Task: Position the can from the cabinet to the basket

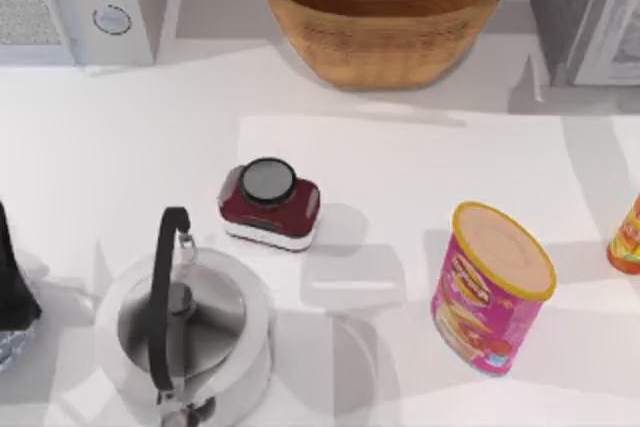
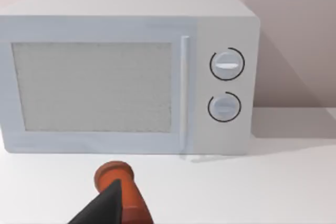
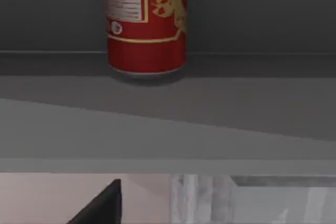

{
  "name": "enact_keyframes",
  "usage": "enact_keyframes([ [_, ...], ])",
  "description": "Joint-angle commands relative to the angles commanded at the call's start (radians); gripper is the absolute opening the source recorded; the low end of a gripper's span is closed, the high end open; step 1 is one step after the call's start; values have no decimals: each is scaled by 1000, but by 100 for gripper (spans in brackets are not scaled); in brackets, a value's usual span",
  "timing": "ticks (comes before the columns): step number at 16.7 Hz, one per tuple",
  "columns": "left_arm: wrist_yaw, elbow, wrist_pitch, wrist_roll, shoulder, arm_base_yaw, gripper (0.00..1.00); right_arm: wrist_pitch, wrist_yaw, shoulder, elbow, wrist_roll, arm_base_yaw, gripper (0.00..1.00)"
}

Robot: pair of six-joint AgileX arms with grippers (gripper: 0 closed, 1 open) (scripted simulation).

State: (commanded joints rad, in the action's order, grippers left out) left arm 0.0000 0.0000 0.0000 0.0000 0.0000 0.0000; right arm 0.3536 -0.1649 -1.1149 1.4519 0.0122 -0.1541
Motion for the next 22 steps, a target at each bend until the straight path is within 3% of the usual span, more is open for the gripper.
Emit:
enact_keyframes([
  [5,0,0,0,0,0,0,100,57,-28,-187,257,3,-27,100],
  [13,0,0,0,0,0,0,100,58,-33,-225,303,4,-30,100],
  [22,0,0,0,0,0,0,100,0,-84,-524,547,0,-71,100],
])
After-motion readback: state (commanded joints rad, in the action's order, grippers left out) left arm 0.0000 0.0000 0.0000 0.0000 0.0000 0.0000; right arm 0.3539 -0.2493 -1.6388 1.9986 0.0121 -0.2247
